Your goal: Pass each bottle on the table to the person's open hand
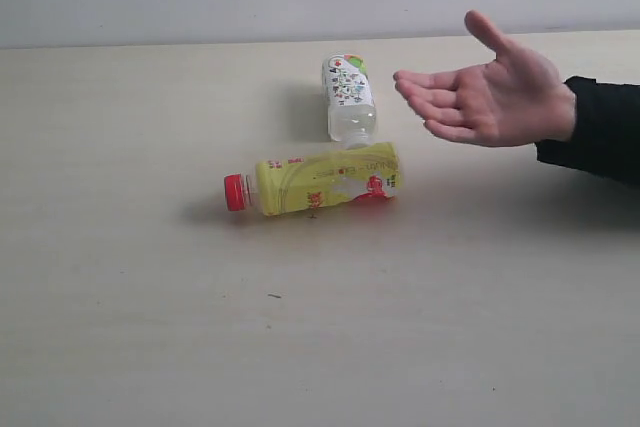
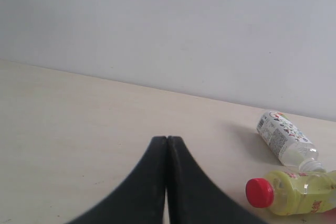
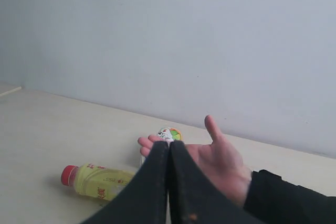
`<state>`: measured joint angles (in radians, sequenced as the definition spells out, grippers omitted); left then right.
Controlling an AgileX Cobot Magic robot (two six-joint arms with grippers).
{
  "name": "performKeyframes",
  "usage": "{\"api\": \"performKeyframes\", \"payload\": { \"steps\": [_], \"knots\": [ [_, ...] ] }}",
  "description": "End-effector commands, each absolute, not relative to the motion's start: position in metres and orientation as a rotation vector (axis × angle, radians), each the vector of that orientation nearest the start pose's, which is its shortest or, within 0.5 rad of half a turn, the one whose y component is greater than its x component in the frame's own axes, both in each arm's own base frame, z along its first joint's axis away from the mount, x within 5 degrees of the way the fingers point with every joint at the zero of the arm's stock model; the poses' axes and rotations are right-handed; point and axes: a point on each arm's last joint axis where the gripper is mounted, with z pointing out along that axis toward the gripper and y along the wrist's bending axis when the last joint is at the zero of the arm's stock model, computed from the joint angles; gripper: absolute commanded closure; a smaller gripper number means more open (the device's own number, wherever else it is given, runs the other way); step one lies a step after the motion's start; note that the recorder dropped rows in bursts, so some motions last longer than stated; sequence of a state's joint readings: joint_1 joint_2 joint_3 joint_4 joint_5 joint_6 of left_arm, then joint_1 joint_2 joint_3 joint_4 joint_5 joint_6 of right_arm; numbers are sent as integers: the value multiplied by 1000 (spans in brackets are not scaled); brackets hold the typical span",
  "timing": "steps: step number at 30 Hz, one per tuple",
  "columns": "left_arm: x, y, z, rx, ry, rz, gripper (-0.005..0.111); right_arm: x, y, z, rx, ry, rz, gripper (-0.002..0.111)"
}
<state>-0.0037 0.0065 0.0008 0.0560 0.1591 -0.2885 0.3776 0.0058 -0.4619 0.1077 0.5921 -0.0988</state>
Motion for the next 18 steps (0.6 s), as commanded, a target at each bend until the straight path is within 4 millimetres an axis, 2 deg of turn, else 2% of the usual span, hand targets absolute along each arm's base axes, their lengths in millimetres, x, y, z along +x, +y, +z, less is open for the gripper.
{"api": "performKeyframes", "payload": {
  "steps": [1,18],
  "knots": [
    [56,1,200,-195,1625,-171,104,9,9,306,-358,1588,324,108],
    [56,1,200,-195,1625,-171,104,11,9,300,-386,1601,287,108]
  ]
}}
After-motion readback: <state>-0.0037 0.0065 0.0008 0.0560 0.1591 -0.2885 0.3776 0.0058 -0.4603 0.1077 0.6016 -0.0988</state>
